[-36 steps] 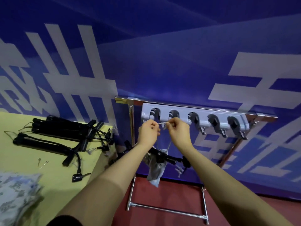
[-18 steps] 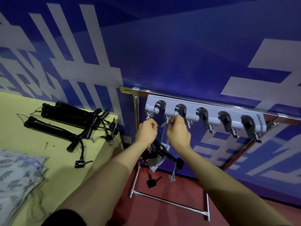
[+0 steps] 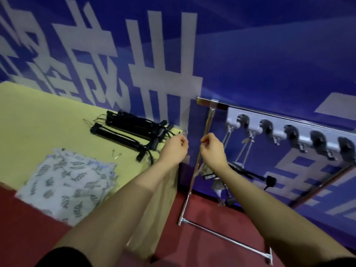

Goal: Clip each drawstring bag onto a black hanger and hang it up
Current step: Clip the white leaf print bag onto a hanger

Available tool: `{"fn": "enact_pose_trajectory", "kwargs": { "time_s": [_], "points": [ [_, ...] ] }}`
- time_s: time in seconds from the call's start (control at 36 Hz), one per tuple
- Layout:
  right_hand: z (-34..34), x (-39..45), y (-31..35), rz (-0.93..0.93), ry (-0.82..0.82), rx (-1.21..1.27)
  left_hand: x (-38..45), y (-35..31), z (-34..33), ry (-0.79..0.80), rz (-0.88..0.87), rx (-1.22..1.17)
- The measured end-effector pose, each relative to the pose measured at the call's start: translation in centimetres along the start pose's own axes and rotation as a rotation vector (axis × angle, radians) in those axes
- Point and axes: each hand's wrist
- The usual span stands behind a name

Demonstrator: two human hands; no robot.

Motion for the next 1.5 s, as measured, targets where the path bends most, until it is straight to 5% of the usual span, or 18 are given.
{"fn": "enact_pose_trajectory", "kwargs": {
  "time_s": [0.33,0.72,0.89,1.19,1.5],
  "points": [
    [-14.4,-2.5,9.2,0.074,0.130,0.099,-1.8,12.7,12.0,-0.038,0.135,0.022],
    [-25.8,-1.6,11.2,0.113,0.604,0.055,1.1,24.7,16.2,-0.036,0.404,0.021],
    [-29.9,-1.9,10.6,-0.004,0.747,0.050,1.9,27.2,16.1,0.059,0.290,0.173],
    [-32.5,-1.0,11.1,0.080,0.680,0.040,5.0,30.6,16.6,0.272,0.130,0.352],
    [-33.2,1.8,15.4,-0.066,0.342,0.403,9.7,30.3,22.6,0.076,-0.079,0.235]
  ]
}}
Point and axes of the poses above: each hand's wrist, its own x-axis towards the middle knuckle, its own z-axis out of the back of the hand, y = z × x, and after that the axes turned 10 degrees about z, right-handed
